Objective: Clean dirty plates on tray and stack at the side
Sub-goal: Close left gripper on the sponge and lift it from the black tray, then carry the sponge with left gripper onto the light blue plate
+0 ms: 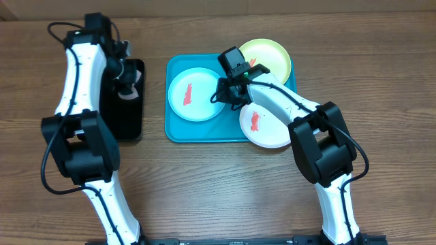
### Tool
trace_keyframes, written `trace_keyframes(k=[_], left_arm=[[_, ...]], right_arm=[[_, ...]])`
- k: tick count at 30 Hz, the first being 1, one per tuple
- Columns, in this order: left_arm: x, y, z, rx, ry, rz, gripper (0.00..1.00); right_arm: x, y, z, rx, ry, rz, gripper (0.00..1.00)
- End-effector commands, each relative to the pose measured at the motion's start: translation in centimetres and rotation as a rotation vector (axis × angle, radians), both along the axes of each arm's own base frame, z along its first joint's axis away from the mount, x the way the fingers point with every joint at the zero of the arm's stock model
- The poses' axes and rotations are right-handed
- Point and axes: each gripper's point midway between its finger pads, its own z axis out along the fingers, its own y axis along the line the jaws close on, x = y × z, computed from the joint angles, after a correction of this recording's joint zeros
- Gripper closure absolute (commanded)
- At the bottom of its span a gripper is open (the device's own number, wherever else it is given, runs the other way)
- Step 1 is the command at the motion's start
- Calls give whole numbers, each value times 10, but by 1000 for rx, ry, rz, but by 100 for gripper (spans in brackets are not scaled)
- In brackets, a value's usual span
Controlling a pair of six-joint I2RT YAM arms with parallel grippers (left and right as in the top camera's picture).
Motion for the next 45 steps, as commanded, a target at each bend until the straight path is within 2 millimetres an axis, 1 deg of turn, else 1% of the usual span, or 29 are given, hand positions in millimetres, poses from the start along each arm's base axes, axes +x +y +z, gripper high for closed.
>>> trace_keyframes(k=[1,7,9,15,21,23,25,27,31,36,42,45], left_arm=[[1,10,-1,69,8,62,96],[-5,39,0,192,25,195,96],[-5,42,-1,215,21,206,96],[-7,41,-11,205,29,228,96],[-6,28,-14,133,30,215,96],[-4,17,-15,72,26,203,96],[-1,-2,-14,-14,19,137,96],[1,-17,-14,-54,14,84,96],[4,-46,-13,-61,4,10,96],[13,-92,-11,-87,-40,-84,96],[24,-142,-6,-91,-115,-188,96],[27,-158,-7,-49,-143,-224,96]], right_arm=[[-5,-4,-9,-6,38,7,96],[-5,-5,-9,-7,39,4,96],[-4,-5,-9,-6,39,5,96],[-5,-5,-9,-7,40,5,96],[-5,-5,-9,-8,42,4,96],[-6,-4,-9,-1,45,8,96],[-7,-2,-9,12,53,12,96],[-8,-1,-8,28,62,15,96],[-8,-4,-8,61,90,11,96],[-13,-12,-10,57,125,-1,96],[-14,-13,-11,55,129,0,96],[-14,-13,-11,54,131,0,96]])
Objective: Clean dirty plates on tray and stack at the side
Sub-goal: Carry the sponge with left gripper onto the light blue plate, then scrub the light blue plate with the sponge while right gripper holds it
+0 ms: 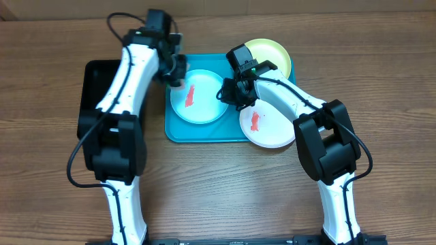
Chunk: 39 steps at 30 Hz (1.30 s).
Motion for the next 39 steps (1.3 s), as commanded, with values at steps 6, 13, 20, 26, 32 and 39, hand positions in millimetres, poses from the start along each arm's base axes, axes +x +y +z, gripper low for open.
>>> trace_keyframes(k=[6,13,20,26,32,39], left_arm=[[-13,-7,-34,135,21,1,96],[-30,-5,-62,130,75,9,96],[-52,-25,-94,108,102,-41,96],[-62,-60,-99,5,113,-109,96],[-66,-93,-84,-134,132,-163,96],[-41,-70,-74,-114,97,33,96]], right_arm=[[-4,-5,-9,-22,27,1,96],[-3,-4,-9,-20,24,1,96],[-4,-4,-9,-17,25,2,96],[-4,-4,-9,-15,27,3,96],[-4,-3,-9,-15,27,3,96],[-4,-3,-9,-15,28,3,96]])
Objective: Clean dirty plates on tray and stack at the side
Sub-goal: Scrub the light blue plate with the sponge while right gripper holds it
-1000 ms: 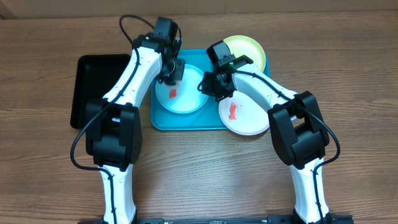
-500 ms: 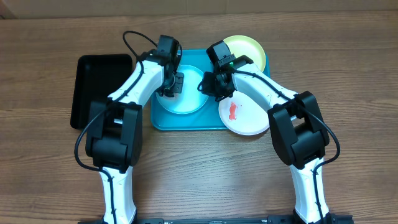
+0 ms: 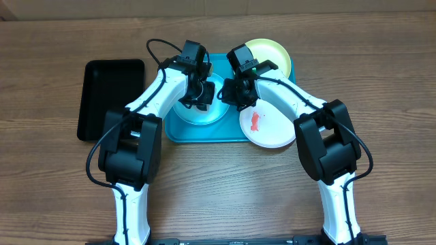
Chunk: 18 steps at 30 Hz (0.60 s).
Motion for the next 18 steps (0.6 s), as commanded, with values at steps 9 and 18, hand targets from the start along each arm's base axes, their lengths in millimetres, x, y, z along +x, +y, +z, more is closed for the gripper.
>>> trace_keyframes(k=[9,18], left_arm=[[33,98,2,399,-140,410,96],[-19,37,-14,238,76,24,96]], right_arm=[[-3,-3,-9,-13,20,1,96],[-3,-2,-8,-11,22,2,96]])
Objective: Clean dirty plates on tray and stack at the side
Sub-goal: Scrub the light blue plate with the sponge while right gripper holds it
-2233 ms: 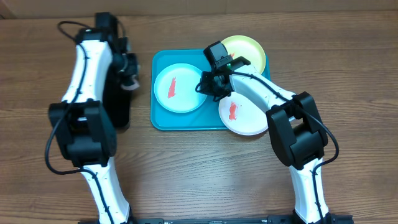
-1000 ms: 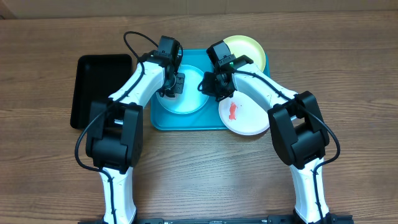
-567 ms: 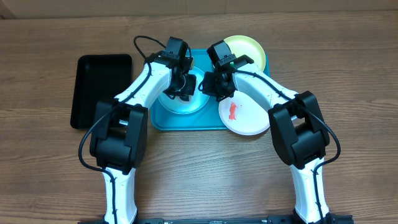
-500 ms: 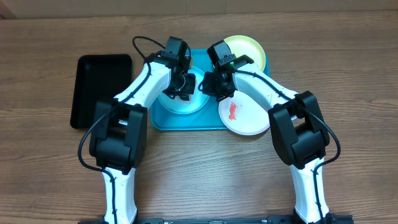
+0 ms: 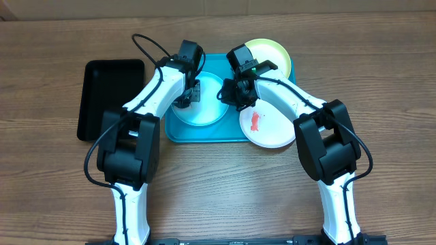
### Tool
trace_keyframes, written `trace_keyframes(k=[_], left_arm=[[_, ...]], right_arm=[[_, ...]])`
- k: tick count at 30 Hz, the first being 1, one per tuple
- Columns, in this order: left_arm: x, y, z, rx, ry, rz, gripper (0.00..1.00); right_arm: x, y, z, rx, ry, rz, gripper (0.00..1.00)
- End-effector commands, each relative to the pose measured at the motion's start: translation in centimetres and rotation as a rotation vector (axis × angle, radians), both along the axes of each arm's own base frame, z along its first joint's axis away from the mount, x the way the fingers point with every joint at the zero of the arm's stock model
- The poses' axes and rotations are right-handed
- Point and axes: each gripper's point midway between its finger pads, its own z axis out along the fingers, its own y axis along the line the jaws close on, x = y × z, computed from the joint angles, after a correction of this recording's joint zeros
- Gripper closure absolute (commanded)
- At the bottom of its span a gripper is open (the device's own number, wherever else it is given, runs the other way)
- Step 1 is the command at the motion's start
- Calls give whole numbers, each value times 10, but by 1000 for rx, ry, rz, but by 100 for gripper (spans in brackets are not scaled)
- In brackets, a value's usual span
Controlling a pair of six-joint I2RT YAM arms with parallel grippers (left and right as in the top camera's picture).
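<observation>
A light blue plate (image 5: 208, 109) lies in the left half of the teal tray (image 5: 204, 136). My left gripper (image 5: 187, 101) is pressed down on the plate's left part, apparently shut on a small sponge that is mostly hidden under the fingers. My right gripper (image 5: 225, 94) is shut on the same plate's right rim. No red smear shows on the plate's bare surface. A white plate (image 5: 269, 129) with a red smear (image 5: 255, 121) overhangs the tray's right front corner. A yellow-green plate (image 5: 272, 54) sits at the tray's back right.
A black tray (image 5: 102, 102) lies on the wooden table left of the teal tray, with nothing in it. Both arms reach in over the teal tray from the near side and partly cover it.
My left gripper has shifted from the middle of the light blue plate to its left part. The right gripper keeps its hold on the plate's right rim.
My left gripper was down in the black tray on a pale sponge while the right held the blue plate's rim; a red smear showed on that plate. Then the left was at the teal tray's back left corner. Since then it has been over the smear's spot.
</observation>
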Motion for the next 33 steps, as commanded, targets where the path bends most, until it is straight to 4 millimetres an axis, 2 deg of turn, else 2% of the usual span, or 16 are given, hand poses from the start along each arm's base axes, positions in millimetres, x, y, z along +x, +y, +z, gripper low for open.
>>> trace_keyframes(k=[1,4,7,10,15,19,22,24,30,33], left_arm=[[-29,-40,-13,-134,141,-197,96],[-50,-67,-12,-259,220,-280,96],[-53,-74,-10,-305,230,-268,96],[-36,-68,-10,-298,172,-211,96],[9,-56,-5,-290,1,-110,96],[43,-36,3,-208,-141,-54,96],[51,-18,5,-109,-183,-24,96],[42,-12,1,-77,-147,-27,96],[-11,2,-12,-8,81,-83,96],[-30,-11,-14,-82,171,-185,96]], right_arm=[[-2,-3,-9,-17,20,-2,96],[-6,2,-7,17,37,10,96],[-12,11,-5,71,67,29,96],[-18,17,-4,107,97,43,96],[-26,14,-11,102,125,44,96],[-27,14,-12,100,125,51,96],[-26,14,-12,99,123,55,96],[-26,14,-12,99,122,57,96],[-26,14,-12,101,118,57,96],[-25,15,-12,102,116,57,96]])
